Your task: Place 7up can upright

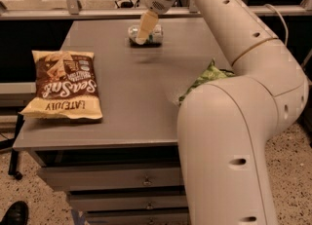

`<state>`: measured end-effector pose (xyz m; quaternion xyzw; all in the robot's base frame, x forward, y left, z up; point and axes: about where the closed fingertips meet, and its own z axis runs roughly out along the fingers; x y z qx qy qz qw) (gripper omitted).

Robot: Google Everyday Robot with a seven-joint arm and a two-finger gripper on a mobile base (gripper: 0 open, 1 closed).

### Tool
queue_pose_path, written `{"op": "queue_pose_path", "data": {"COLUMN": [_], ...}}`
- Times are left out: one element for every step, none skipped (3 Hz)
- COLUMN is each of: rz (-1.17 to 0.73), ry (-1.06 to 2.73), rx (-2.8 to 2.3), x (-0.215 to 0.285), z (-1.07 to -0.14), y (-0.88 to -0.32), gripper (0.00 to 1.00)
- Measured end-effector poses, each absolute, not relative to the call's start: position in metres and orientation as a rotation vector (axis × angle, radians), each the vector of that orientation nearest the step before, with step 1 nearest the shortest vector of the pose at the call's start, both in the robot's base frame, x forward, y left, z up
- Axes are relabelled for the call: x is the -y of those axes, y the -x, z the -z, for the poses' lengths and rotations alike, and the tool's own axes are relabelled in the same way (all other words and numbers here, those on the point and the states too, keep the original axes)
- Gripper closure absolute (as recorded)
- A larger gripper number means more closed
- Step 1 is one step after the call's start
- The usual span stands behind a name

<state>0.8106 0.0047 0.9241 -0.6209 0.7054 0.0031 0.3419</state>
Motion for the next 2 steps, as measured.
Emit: {"op": "queue_pose_path", "data": {"rz": [-0.015, -0.023], "ry": [1.628, 1.651], "rx": [-1.874, -1.928], "x": [-0.018, -0.025], "z": [-0.905, -0.882], "y": [-0.819, -0.825], "gripper": [0.00, 0.00]}}
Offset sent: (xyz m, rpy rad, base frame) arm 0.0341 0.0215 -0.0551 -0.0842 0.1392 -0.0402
